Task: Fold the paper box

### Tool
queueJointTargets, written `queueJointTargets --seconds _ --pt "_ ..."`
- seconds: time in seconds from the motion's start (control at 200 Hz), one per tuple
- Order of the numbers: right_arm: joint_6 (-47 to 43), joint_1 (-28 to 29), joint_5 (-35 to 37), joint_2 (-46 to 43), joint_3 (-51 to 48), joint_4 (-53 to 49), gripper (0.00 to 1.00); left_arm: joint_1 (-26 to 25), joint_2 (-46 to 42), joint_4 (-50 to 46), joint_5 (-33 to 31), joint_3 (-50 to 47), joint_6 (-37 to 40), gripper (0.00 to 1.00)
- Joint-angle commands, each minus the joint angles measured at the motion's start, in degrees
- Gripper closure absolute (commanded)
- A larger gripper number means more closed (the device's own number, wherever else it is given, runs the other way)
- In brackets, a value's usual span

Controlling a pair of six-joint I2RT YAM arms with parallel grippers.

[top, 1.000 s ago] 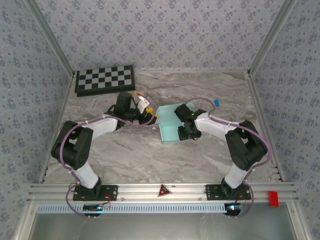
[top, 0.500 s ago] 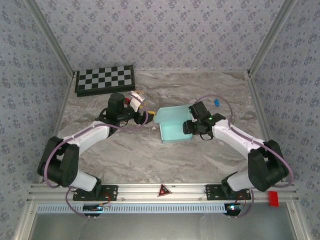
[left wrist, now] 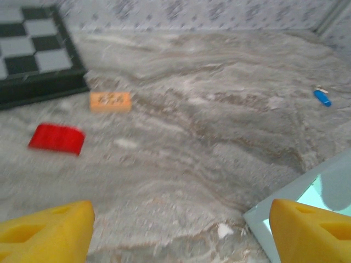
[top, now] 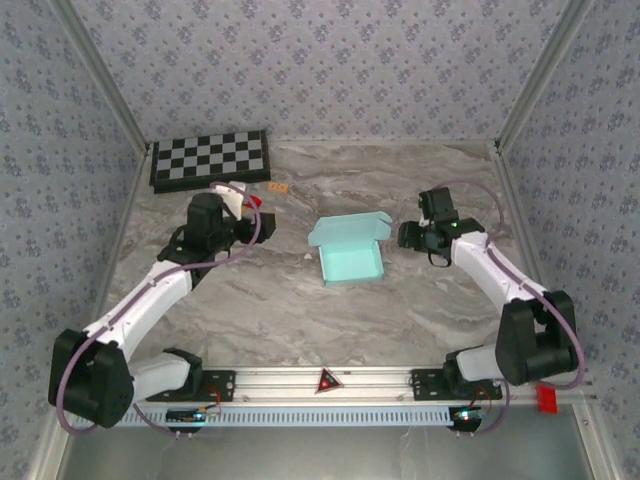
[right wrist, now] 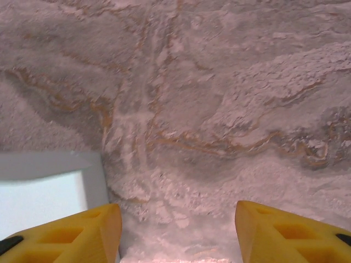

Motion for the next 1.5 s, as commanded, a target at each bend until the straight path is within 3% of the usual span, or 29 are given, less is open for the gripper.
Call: queueJointTargets --seconds 0.0,0.215,0.44,0.675,0.975,1.494 --pt "-4.01 -3.16 -2.17 4.2 5.0 -2.16 0.44 0.42 -2.38 -11.83 -4.29 2.77 -4.3 0.17" --pt "-6.18 -9.14 -2.45 14.47 15.67 -4.67 0.5 0.43 -6.8 -18.43 -3.4 1.58 -4.04 0.17" --pt "-5.48 -11.66 0.89 27.27 29.84 -10.59 0.57 0.6 -8.91 -18.2 -3.73 0.04 -4.04 0.16" --pt "-1.96 -11.46 9.15 39.83 46.44 -18.37 0.6 0.69 -8.95 -17.13 -2.49 -0.43 -3.96 0.16" --pt "-1.65 -11.07 10.12 53.11 63.75 -27.6 0.62 0.78 -8.56 -17.25 -1.77 -0.17 -3.29 0.16" --pt "-3.29 -10.14 12.15 65.26 79.25 -37.07 0.63 0.87 -7.43 -16.43 -0.85 -0.6 -2.94 0.16"
